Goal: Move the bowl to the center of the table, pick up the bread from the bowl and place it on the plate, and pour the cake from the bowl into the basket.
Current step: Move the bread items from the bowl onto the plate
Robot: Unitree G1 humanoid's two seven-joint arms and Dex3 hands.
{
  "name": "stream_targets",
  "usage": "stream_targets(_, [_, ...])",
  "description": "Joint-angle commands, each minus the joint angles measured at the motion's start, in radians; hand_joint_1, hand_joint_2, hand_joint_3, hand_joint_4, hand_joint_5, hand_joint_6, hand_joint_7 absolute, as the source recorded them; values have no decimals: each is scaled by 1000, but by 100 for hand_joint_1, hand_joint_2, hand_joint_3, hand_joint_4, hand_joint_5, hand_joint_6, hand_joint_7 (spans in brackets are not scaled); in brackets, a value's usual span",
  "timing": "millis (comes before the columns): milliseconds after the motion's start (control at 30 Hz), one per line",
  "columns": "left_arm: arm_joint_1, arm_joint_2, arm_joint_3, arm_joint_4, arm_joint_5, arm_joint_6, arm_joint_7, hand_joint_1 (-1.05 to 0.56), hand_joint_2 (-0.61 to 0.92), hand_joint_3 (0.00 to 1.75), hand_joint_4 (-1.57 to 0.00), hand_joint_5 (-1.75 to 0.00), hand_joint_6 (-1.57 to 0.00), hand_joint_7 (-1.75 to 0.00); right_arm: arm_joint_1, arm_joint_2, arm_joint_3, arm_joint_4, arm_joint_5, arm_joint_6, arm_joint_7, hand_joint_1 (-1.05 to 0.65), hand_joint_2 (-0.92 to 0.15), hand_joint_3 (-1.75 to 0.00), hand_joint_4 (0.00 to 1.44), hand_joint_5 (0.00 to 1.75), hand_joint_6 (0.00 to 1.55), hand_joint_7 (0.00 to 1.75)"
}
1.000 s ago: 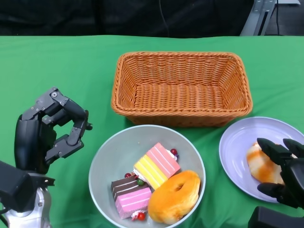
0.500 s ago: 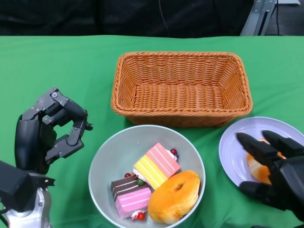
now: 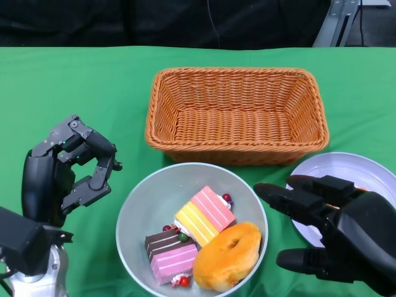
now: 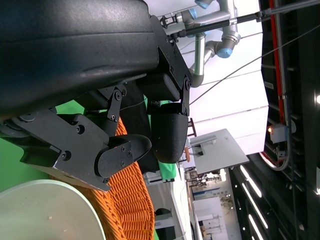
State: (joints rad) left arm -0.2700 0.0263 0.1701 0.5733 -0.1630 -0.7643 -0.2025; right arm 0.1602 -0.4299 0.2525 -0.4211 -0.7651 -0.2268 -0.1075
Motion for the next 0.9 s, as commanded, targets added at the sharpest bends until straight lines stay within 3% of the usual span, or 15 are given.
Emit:
stream_targets(33, [-5, 11, 6, 3, 6, -10, 13, -7, 70, 86, -76, -156, -73, -142, -1, -1, -10, -36, 28, -29, 37, -70, -91, -3, 62, 7, 58, 2])
stream_targets(367, [-10, 11, 4, 15, 0, -20, 6, -9, 72, 82, -76, -155, -73, -140, -32, 27, -3, -54, 8, -72, 91, -71, -91, -1, 65, 6, 60, 1])
stream_targets(633, [-5, 5, 1, 4, 9, -26, 18, -9, 72, 81, -76, -155, -73, -140, -65, 84, 35, -21, -140, -81, 34, -73, -89, 0, 71, 7, 66, 3])
stream_targets(900, [0, -4, -1, -13, 2, -22, 16, -8, 73, 80, -77, -155, -74, -140, -105, 98, 69, 32, -222, -93, 6, -74, -90, 0, 73, 6, 69, 2])
